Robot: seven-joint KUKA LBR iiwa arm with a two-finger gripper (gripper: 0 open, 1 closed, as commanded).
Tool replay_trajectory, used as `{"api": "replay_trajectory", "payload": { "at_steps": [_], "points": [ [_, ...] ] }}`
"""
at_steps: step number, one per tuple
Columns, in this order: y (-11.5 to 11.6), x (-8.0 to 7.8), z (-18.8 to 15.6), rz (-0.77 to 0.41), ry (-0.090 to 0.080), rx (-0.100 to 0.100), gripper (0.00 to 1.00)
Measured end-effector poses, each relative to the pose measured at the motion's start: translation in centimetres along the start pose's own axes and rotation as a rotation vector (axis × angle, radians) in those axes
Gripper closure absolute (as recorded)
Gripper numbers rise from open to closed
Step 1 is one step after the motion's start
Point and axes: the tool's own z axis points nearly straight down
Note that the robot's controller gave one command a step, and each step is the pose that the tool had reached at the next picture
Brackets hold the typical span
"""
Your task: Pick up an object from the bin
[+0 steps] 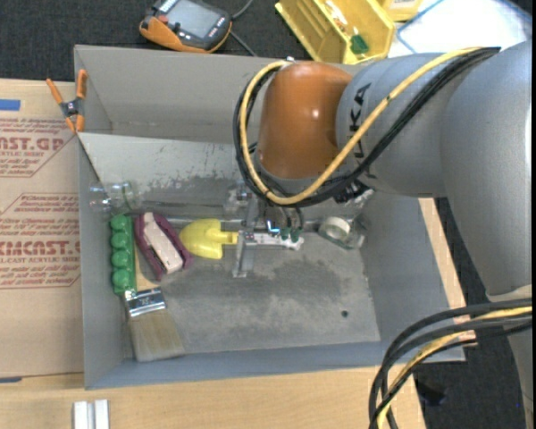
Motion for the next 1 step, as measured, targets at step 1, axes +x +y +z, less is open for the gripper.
{"api": "replay_trajectory", "payload": {
  "at_steps": [1],
  "points": [
    [-0.07,-0.18,-0.50,0.001,-0.008,-0.001,0.00]
  ]
}}
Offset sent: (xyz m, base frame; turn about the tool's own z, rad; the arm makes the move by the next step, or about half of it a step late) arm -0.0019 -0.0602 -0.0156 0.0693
